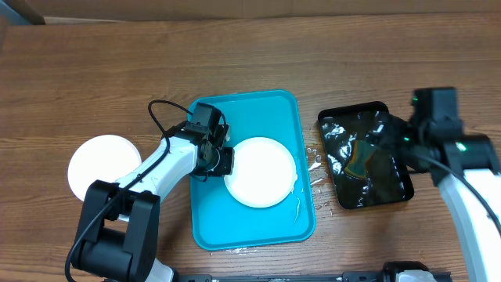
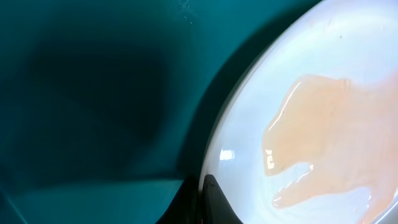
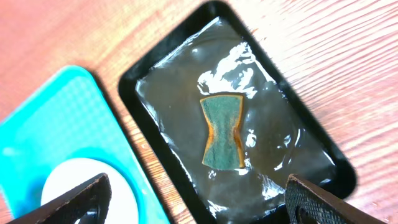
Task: Clean dirty plates on tray and stack at the side
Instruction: 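Return the sponge to the black tray with the right gripper, then lift the white plate with left gripper and tilt over black tray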
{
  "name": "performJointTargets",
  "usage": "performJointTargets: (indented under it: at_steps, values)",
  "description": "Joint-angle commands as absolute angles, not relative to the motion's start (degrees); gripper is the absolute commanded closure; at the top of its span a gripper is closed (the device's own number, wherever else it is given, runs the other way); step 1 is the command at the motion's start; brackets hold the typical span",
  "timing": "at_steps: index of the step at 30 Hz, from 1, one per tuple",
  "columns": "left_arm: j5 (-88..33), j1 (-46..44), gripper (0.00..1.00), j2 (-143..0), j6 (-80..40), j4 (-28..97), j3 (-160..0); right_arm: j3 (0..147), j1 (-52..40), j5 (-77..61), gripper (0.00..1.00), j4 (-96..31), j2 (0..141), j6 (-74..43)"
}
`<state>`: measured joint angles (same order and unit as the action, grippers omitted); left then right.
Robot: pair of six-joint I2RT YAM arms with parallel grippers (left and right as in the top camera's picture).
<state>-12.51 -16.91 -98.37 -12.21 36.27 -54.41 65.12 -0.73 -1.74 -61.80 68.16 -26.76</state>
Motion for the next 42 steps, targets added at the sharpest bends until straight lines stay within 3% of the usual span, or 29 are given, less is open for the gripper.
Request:
performJointTargets:
  at_steps: [1,8,13,27,36,42]
  values:
    - [-12.4,-17.6,0.96,-98.7,-10.7,39.3,-56.7,65.9,1.0,-2.7,0.09,-63.2,64.8,-26.5]
    - [-8.6,-22.9,0.96,-98.7,-10.7,56.1,-75.7,65.9,3.0,-2.7,0.09,-64.0,63.3,-26.5]
    - [-1.9,-30.7,0.96,-98.7,-11.5,59.1,-87.2,65.9,3.0,-2.7,0.1,-64.0,63.5,-26.5]
    - [24.7,-46.1,0.96,-101.7,-16.5,32.3,-90.2,65.9,3.0,-2.7,0.14,-66.2,63.5,-26.5]
    - [41.9,-52.9,0.96,-102.0,1.5,17.5,-90.2,65.8,3.0,-2.7,0.16,-67.0,63.5,-26.5]
    - [44.9,-55.7,0.96,-102.0,13.3,13.5,-90.2,65.8,3.0,-2.7,0.16,-67.0,63.5,-26.5]
